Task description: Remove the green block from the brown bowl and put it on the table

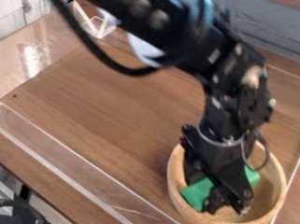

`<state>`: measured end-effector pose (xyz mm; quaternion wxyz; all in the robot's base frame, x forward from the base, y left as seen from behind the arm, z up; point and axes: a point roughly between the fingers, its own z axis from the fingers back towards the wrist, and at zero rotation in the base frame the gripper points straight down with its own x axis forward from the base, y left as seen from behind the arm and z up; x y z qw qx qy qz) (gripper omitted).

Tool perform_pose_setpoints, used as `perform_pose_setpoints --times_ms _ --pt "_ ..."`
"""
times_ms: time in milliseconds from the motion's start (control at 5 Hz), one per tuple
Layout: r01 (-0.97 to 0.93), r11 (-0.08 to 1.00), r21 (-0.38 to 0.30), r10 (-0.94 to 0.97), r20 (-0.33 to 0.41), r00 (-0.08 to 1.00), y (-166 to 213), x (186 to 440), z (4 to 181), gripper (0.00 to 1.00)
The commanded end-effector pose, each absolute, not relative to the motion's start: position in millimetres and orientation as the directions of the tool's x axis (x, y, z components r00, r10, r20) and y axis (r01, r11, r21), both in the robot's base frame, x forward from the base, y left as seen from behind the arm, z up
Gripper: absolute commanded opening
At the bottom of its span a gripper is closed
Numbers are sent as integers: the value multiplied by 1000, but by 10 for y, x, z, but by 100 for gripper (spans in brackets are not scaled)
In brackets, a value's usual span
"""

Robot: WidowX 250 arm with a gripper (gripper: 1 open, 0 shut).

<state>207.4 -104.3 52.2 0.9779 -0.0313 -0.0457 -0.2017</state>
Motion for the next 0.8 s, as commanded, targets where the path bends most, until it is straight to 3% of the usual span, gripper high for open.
perform_pose_setpoints --times_ms 0,200,600 --pt "346 938 -35 -339 136 931 -935 2200 894 0" --pt "269 963 -11 -266 137 954 -591 2324 1129 0" --pt "125 992 12 -126 156 980 -176 2519 1388 0"
